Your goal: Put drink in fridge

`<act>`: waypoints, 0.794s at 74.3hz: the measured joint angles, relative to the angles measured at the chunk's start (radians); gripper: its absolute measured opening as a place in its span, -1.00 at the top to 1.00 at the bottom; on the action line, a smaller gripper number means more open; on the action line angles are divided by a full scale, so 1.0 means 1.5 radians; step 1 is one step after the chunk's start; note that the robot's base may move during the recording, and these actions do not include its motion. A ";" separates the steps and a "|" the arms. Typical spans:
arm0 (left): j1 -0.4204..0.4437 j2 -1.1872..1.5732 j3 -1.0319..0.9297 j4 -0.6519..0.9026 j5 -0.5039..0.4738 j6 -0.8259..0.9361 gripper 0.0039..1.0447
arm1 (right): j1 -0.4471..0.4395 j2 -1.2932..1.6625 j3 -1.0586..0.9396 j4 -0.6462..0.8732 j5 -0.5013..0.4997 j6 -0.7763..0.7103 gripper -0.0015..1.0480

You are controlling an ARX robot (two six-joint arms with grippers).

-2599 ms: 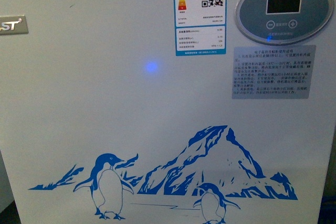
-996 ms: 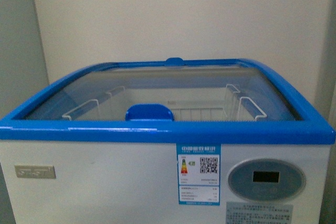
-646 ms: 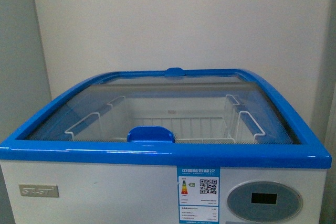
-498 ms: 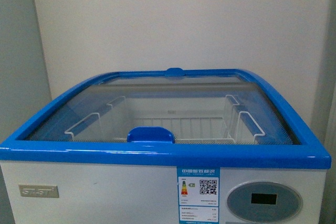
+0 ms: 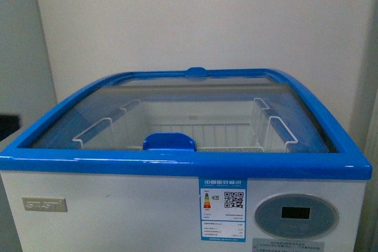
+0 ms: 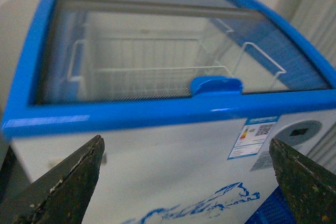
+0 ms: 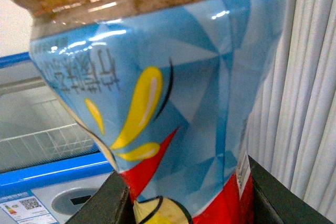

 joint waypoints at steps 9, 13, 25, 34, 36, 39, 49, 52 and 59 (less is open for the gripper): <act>-0.061 0.065 0.090 -0.017 0.057 0.152 -0.85 | 0.000 0.000 0.000 0.000 0.001 0.000 0.23; -0.083 0.092 0.123 -0.038 0.066 0.228 -0.85 | 0.000 0.000 0.000 0.000 0.001 0.000 0.23; -0.136 0.180 0.207 -0.119 0.073 0.465 -0.85 | 0.000 0.000 0.000 0.000 0.001 0.000 0.23; -0.163 0.236 0.249 -0.144 0.073 0.605 -0.85 | 0.000 0.000 0.000 0.000 0.001 0.000 0.23; -0.166 0.245 0.257 -0.150 0.073 0.624 -0.85 | 0.000 0.000 0.000 0.000 0.001 0.000 0.23; -0.169 0.263 0.272 -0.159 0.073 0.656 -0.85 | 0.000 0.000 0.000 0.000 0.001 0.000 0.23; -0.170 0.318 0.319 -0.171 0.072 0.711 -0.85 | 0.000 0.000 0.000 0.000 0.001 0.000 0.23; -0.170 0.336 0.335 -0.178 0.073 0.727 -0.85 | 0.000 0.000 0.000 0.000 0.001 0.000 0.23; -0.172 0.379 0.371 -0.179 0.072 0.750 -0.85 | 0.000 0.000 0.000 0.000 0.001 0.000 0.23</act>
